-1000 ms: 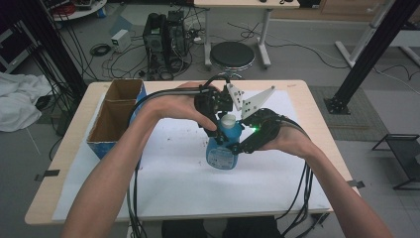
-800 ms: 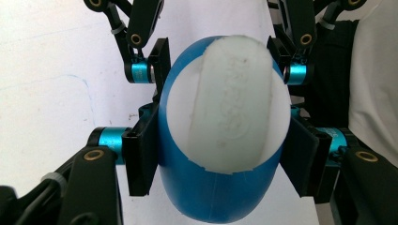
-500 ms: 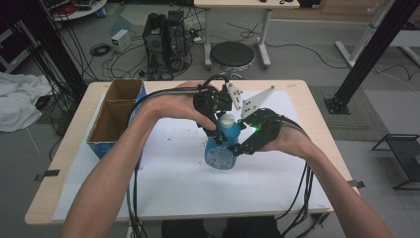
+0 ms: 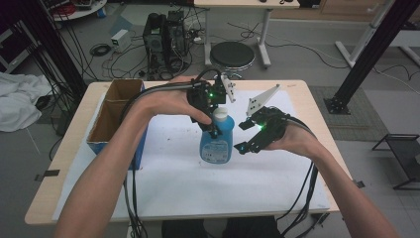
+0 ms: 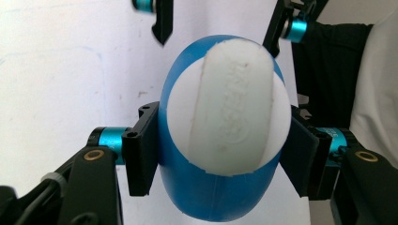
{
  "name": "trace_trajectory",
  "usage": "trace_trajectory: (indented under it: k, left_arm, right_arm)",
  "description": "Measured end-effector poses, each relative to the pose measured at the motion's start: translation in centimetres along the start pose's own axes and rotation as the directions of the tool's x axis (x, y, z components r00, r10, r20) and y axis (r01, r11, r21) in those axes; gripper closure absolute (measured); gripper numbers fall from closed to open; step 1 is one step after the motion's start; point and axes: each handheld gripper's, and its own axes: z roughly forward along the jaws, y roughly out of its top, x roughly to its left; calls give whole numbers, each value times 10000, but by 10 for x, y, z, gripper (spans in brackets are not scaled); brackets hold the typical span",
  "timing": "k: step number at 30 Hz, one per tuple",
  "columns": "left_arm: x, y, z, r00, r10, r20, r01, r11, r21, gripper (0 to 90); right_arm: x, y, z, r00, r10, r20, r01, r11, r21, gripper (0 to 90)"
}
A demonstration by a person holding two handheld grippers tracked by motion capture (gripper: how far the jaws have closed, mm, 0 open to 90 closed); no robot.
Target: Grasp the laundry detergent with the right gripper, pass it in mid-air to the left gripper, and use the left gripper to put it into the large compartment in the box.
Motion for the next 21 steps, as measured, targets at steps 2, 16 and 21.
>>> trace_trajectory:
  k: [2, 16, 21]
  left_arm:
    - [1, -3, -6, 9995, -294, -130, 295, 9995, 69, 374]
    - [8, -40, -66, 9585, -2481, -1403, 2519, 9677, 102, 374]
    - [11, -57, -87, 9218, -3407, -1852, 3477, 9376, 57, 374]
  right_arm:
    - [-1, -2, -2, 9997, 186, 152, -188, 9997, 132, 220]
    - [-20, -17, -12, 9713, 1028, 2146, -1245, 9881, 903, 134]
    - [-24, -22, -15, 9569, 1284, 2606, -1642, 9790, 1206, 134]
